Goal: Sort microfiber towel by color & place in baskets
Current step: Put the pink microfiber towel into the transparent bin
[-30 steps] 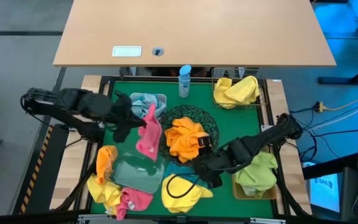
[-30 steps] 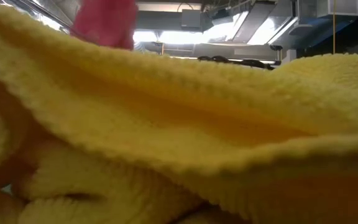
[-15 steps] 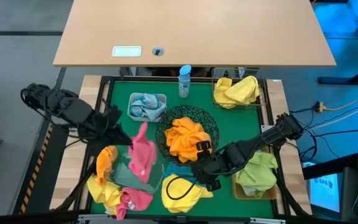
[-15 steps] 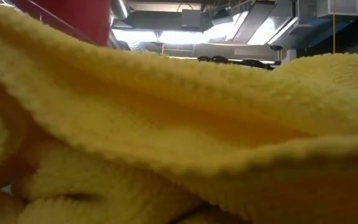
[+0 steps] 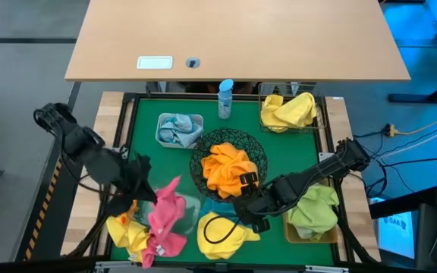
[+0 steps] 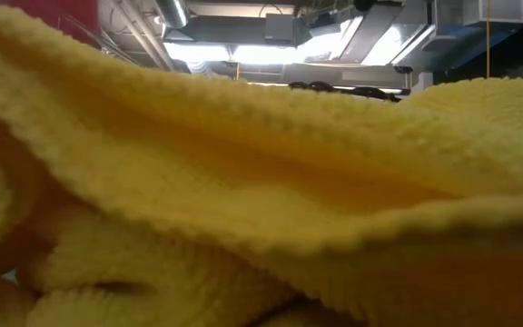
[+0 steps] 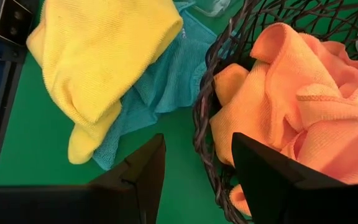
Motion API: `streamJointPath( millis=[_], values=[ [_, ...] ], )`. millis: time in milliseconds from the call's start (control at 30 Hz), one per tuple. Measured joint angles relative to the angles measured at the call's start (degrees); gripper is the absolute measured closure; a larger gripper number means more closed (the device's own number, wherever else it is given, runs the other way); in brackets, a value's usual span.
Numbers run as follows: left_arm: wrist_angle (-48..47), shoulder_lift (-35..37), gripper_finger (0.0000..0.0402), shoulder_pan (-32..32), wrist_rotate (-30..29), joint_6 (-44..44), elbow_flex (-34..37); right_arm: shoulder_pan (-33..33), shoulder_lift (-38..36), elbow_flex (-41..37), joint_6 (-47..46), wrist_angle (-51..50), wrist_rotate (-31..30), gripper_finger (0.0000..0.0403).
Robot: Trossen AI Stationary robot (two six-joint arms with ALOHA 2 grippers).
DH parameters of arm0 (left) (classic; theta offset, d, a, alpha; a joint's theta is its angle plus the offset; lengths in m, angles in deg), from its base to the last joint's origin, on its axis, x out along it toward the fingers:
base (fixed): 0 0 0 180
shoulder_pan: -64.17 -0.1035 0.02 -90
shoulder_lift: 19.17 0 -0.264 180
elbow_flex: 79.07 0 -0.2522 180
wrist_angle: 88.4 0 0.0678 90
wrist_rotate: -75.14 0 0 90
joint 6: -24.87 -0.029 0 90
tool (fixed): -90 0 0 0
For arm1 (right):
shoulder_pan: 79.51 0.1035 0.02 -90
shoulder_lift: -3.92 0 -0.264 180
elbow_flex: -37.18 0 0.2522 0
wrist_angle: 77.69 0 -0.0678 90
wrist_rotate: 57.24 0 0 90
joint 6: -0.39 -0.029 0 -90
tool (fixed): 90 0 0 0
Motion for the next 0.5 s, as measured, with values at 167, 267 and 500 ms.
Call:
streamJointPath(
  millis=[167,267,500],
  values=[
    [-10.4,-5.3,0.0401,1.7,-5.2,0.1,0.0,0.0,0.0,0.0,0.0,0.0,0.0,0.0216],
    [-14.9,-9.1,0.0401,1.8,-8.1,0.1,0.0,0.0,0.0,0.0,0.0,0.0,0.0,0.0216],
    [-17.3,-17.8,0.0401,1.8,-7.9,0.1,0.0,0.0,0.0,0.0,0.0,0.0,0.9,0.0216]
  ],
)
